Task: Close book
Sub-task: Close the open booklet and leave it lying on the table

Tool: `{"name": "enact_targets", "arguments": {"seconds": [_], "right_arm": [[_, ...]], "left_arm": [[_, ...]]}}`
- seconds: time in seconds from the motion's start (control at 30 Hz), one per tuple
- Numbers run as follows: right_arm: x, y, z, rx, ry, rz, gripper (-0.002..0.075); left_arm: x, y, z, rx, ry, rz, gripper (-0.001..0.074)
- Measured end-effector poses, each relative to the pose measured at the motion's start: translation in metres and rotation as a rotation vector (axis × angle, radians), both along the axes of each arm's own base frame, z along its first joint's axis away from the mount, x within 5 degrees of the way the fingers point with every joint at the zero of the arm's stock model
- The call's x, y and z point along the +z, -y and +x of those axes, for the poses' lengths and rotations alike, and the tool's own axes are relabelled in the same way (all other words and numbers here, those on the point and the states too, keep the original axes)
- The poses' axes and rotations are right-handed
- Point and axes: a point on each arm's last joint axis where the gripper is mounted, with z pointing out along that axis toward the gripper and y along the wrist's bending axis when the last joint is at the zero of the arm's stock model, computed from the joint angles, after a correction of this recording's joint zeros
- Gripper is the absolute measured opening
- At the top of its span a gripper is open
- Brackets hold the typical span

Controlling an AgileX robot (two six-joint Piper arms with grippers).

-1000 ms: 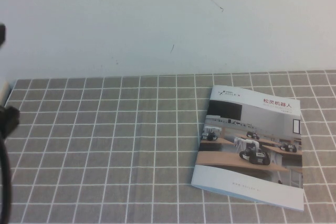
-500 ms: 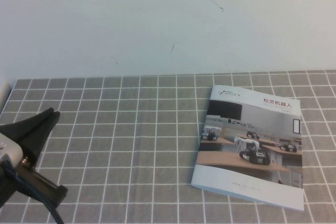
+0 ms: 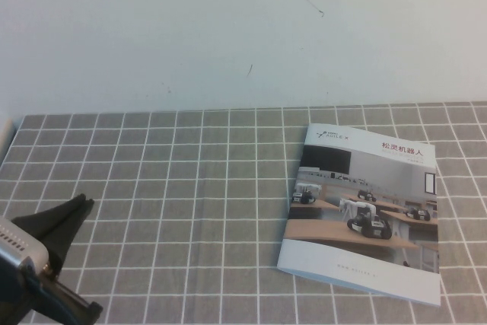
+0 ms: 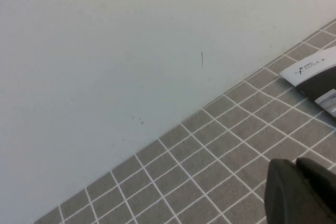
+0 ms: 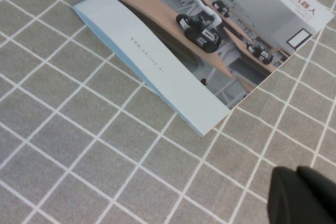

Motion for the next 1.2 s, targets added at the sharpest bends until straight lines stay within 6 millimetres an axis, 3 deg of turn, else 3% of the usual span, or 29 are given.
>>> {"name": "enact_targets", "arguments": {"seconds": [0.17, 0.4, 0.73, 0.93, 1.2], "right_arm": [[0.0, 0.0, 0.0, 0.0, -0.001, 0.002, -0.0003], [0.0, 0.0, 0.0, 0.001, -0.003, 0.008, -0.0003], [0.0, -0.001, 0.0, 0.001, -0.005, 0.014, -0.0003], [0.0, -0.001, 0.0, 0.001, -0.005, 0.016, -0.0003], [0.0, -0.001, -0.001, 0.001, -0.007, 0.015, -0.0003]], "left_arm": [[-0.01, -0.002, -0.004, 0.005, -0.032, 0.003, -0.0004], [-0.022, -0.022, -0.03, 0.109, -0.121, -0.08, -0.0004], [-0.062, -0.051, -0.058, 0.359, -0.091, -0.172, -0.0004], [-0.075, -0.057, -0.069, 0.436, -0.071, -0.205, -0.0004], [-0.089, -0.057, -0.08, 0.456, -0.198, -0.214, -0.0004]]}}
